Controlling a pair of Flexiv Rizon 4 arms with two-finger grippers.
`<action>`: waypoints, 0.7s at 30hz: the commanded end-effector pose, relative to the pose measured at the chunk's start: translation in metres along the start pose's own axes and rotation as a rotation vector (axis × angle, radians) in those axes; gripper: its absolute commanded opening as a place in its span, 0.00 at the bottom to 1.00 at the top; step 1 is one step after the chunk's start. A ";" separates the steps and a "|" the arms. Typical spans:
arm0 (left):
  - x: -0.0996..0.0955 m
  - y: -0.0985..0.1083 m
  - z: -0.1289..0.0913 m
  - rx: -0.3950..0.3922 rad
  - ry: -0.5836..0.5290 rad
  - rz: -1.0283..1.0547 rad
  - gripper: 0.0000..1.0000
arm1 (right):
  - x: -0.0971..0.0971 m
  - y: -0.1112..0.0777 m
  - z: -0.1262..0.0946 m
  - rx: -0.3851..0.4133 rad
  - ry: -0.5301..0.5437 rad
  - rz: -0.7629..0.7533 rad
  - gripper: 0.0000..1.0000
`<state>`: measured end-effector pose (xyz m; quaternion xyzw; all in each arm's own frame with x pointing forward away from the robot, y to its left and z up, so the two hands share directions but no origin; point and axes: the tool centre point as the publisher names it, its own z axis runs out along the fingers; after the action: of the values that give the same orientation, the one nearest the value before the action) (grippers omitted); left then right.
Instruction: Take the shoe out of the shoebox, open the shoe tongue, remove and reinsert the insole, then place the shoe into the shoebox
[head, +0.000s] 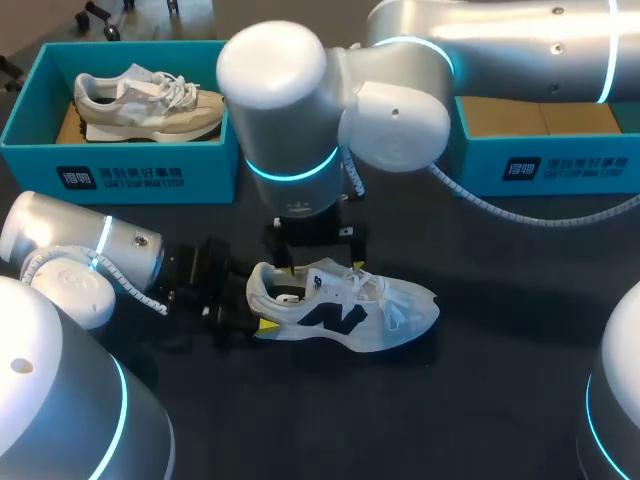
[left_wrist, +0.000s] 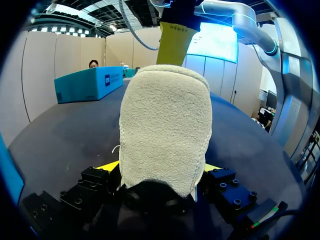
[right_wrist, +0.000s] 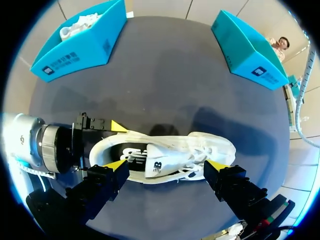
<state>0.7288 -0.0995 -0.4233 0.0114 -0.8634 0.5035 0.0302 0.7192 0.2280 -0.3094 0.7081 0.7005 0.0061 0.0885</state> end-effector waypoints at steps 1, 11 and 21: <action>-0.003 0.001 0.000 -0.005 0.001 -0.001 0.00 | 0.013 -0.009 0.006 -0.068 -0.026 0.316 1.00; -0.003 0.001 0.000 -0.005 0.001 -0.001 0.00 | 0.018 -0.016 0.020 -0.049 -0.108 0.390 1.00; -0.003 0.001 0.000 -0.005 0.001 -0.001 0.00 | 0.011 -0.027 0.034 -0.047 -0.174 0.494 1.00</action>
<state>0.7288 -0.0995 -0.4233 0.0114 -0.8634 0.5036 0.0303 0.7042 0.2287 -0.3422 0.6716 0.7277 -0.0443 0.1319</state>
